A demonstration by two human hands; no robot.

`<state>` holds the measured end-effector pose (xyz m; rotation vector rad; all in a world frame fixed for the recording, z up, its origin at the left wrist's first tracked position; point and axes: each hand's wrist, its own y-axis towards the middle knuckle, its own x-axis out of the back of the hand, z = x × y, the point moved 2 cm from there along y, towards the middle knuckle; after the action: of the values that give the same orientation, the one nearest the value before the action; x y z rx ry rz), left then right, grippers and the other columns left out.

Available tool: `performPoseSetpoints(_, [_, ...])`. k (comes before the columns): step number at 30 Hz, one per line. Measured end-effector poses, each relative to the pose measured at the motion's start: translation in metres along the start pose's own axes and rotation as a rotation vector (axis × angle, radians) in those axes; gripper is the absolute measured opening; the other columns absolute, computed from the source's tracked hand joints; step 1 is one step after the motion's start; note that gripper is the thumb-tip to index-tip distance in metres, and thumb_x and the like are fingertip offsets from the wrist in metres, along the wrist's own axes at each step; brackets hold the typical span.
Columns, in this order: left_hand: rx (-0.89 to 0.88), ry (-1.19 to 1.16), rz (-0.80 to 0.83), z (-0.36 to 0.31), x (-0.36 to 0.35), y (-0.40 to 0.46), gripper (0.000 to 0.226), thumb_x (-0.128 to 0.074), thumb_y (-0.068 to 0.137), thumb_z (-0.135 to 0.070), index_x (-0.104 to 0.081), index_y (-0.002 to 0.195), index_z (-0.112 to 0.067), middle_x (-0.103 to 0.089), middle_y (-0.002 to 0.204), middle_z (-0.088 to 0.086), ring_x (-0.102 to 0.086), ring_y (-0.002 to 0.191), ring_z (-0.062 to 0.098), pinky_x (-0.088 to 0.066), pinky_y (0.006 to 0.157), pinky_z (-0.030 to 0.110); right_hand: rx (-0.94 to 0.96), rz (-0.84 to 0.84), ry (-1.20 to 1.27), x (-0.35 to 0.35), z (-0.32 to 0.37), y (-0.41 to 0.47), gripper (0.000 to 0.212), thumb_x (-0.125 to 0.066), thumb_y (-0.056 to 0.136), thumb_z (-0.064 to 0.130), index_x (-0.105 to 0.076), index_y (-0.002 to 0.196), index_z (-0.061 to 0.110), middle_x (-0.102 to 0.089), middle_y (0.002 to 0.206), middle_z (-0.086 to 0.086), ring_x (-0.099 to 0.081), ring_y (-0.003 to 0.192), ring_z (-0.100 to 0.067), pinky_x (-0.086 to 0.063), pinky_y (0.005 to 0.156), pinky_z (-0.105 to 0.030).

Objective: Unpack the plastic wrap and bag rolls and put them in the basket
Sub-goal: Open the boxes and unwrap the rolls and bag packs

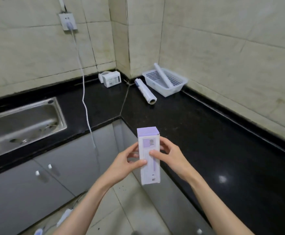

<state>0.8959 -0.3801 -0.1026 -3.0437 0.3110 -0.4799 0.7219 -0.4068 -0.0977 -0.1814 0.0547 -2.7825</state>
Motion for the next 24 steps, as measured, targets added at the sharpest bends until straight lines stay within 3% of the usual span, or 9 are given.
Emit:
performPoseSetpoints(3, [0.031, 0.068, -0.113, 0.006, 0.042, 0.050, 0.057, -0.062, 0.086, -0.026, -0.037, 0.138, -0.028, -0.051, 0.133, -0.004, -0.052, 0.115, 0.010, -0.044, 0.089, 0.019, -0.003, -0.047, -0.053, -0.003, 0.002, 0.062, 0.040, -0.074, 0.073, 0.018, -0.059, 0.107, 0.031, -0.060, 0.115, -0.006, -0.061, 0.094, -0.007, -0.052, 0.078, -0.017])
performPoseSetpoints(6, [-0.050, 0.126, -0.243, -0.001, 0.080, 0.090, 0.056, -0.059, 0.087, -0.030, -0.036, 0.138, -0.027, -0.041, 0.137, -0.009, -0.042, 0.123, 0.006, -0.036, 0.101, 0.025, -0.025, -0.041, -0.165, -0.001, 0.007, 0.111, 0.040, -0.076, 0.069, 0.027, -0.058, 0.105, 0.033, -0.053, 0.109, -0.001, -0.056, 0.092, -0.006, -0.050, 0.077, -0.017])
performPoseSetpoints(9, [-0.174, 0.248, -0.199, -0.009, 0.106, 0.121, 0.045, -0.059, 0.087, -0.031, -0.047, 0.130, -0.027, -0.045, 0.135, -0.011, -0.041, 0.124, -0.002, -0.032, 0.105, 0.022, -0.045, 0.006, -0.241, -0.003, 0.008, 0.148, 0.046, -0.076, 0.065, 0.036, -0.058, 0.107, 0.035, -0.050, 0.107, 0.003, -0.054, 0.096, -0.007, -0.044, 0.079, -0.018])
performPoseSetpoints(14, [-0.189, 0.254, -0.070, -0.006, 0.136, 0.173, 0.027, -0.066, 0.084, -0.025, -0.060, 0.110, -0.027, -0.063, 0.112, -0.013, -0.057, 0.106, -0.001, -0.044, 0.095, 0.019, -0.060, 0.066, -0.238, -0.007, 0.013, 0.203, 0.039, -0.074, 0.063, 0.043, -0.059, 0.098, 0.042, -0.062, 0.095, 0.020, -0.055, 0.085, 0.006, -0.045, 0.070, -0.009])
performPoseSetpoints(20, [-0.199, 0.203, -0.105, 0.026, 0.175, 0.243, 0.018, -0.067, 0.083, -0.022, -0.063, 0.100, -0.025, -0.066, 0.099, -0.011, -0.059, 0.091, 0.000, -0.046, 0.081, 0.014, -0.119, 0.057, -0.267, -0.015, 0.009, 0.282, 0.040, -0.073, 0.061, 0.048, -0.059, 0.099, 0.045, -0.064, 0.093, 0.022, -0.059, 0.082, 0.006, -0.045, 0.073, -0.021])
performPoseSetpoints(24, [-0.181, 0.159, -0.035, 0.046, 0.213, 0.304, 0.018, -0.065, 0.084, -0.026, -0.064, 0.102, -0.027, -0.067, 0.100, -0.015, -0.060, 0.094, 0.000, -0.047, 0.086, 0.021, -0.148, -0.024, -0.267, -0.021, 0.007, 0.344, 0.042, -0.076, 0.059, 0.045, -0.062, 0.099, 0.042, -0.067, 0.095, 0.013, -0.059, 0.084, -0.002, -0.050, 0.086, -0.033])
